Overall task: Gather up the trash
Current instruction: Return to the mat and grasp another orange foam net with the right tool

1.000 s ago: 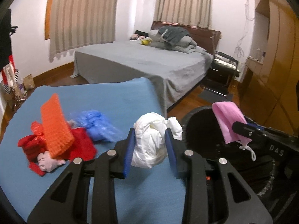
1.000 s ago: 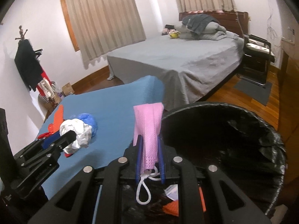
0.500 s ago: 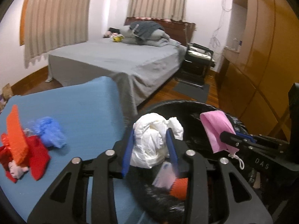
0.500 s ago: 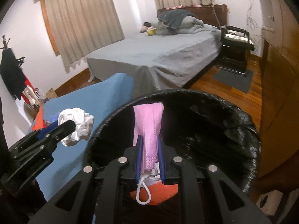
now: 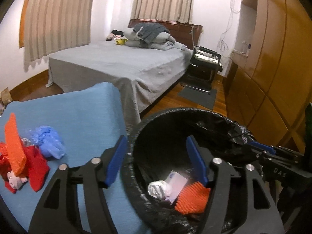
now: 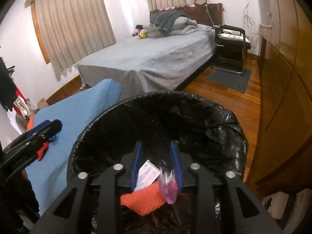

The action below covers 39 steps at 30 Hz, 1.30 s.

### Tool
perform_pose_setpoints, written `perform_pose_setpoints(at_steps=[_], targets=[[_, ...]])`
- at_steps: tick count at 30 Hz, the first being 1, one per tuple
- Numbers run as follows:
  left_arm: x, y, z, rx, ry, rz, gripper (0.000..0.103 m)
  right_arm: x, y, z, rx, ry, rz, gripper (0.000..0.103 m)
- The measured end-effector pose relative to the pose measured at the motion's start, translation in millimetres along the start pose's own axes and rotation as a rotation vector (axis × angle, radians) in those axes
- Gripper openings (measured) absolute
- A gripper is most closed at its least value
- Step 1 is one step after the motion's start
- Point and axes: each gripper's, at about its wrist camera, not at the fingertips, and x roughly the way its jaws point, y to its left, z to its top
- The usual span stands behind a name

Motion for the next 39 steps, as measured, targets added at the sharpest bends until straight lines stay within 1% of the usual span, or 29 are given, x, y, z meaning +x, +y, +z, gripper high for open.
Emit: perform_pose_setpoints(at_steps=[1,2,3,4,5,7,8,11,14,20,27,33,39], targets=[[-4,4,1,-0.003,-0.005,0.006,0.068,-1,2,0,-0.001,-0.005,-0.002,0.052],[-8,8,1,-0.009,-0.012,0.017,0.073,-2,3,0,-0.003,-0.009,-0.006,0.064],[-11,13,2,-0.014,-0.018,0.028,0.077,-3,5,1,-0.003,-0.017,-0.008,0.068],[-13,16,4,-0.018,-0.023,0.035,0.079,-5,8,1,-0.004,-0.027,-0.008,0.074],[-19,22,4,-0.023,-0.028,0.048,0.081,-6,9,2,-0.006,-0.032,-0.007,0.077],[-27,30,4,-0.033,-0.038,0.075,0.086,-8,15,3,-0.011,-0.041,0.001,0.086],[-33,37,3,-0.04,-0.046,0.093,0.086,-8,18,4,-0.013,-0.044,0.006,0.088],[-47,53,2,-0.051,-0.057,0.139,0.087,-8,32,5,-0.03,-0.047,0.032,0.091],[-63,75,-3,-0.066,-0.067,0.193,0.087,-5,49,6,-0.051,-0.044,0.057,0.092],[-90,122,-12,-0.105,-0.082,0.316,0.087,3,101,7,-0.12,-0.035,0.129,0.092],[-114,175,-22,-0.156,-0.087,0.435,0.086,18,159,7,-0.202,-0.027,0.208,0.092],[-131,219,-28,-0.209,-0.09,0.511,0.086,32,211,4,-0.263,-0.009,0.281,0.092],[-142,251,-32,-0.244,-0.09,0.553,0.086,49,261,-1,-0.313,0.005,0.351,0.092]])
